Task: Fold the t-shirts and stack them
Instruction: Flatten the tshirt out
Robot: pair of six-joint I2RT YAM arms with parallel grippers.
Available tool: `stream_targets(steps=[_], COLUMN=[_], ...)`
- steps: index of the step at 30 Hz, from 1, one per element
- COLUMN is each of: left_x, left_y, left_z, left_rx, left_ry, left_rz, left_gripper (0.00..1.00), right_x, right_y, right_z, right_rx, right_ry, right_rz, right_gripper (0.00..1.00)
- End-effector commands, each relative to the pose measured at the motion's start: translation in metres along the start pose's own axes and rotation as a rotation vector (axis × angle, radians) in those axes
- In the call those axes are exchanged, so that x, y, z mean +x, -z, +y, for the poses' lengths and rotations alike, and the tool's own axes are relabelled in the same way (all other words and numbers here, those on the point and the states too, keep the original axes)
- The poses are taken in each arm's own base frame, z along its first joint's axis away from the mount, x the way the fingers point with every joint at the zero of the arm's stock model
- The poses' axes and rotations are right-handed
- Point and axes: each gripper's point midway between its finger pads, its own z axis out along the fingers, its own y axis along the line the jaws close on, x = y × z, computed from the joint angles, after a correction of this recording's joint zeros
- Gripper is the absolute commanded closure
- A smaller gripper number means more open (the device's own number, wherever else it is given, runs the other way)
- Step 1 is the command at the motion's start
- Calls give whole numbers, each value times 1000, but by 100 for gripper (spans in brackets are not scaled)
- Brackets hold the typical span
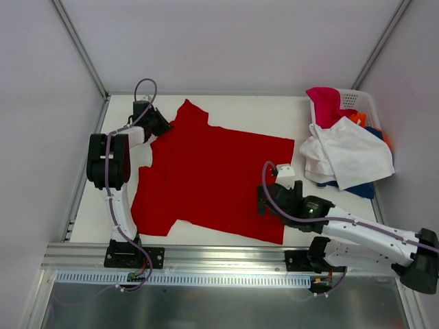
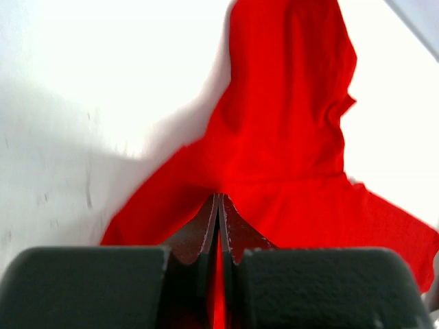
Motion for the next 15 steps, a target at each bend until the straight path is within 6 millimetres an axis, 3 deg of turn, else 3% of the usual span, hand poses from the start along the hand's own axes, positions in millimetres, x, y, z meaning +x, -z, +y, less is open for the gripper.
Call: stream_targets(steps=[1, 5, 12, 14, 15], left_x=[-10, -8, -10, -2, -8], left_y=[-8, -19, -30, -33, -40], left_z=[-12, -14, -28, -18, -18], left_rx=[50, 87, 175, 112, 86], left_ry=[46, 76, 38, 52, 47], left_rz=[27, 66, 113, 167, 166], left_gripper=[100, 100, 100, 100, 100], right_x=[-47, -64, -61, -60, -62], right_y=[10, 11, 0, -3, -3], right_z=[1, -4, -5, -4, -3], right_rx=[-93, -107, -63, -56, -57], right_ry=[-87, -103, -86, -84, -87], right_rz=[-99, -125, -85, -71, -71], right_gripper=[1, 1, 1, 1, 1])
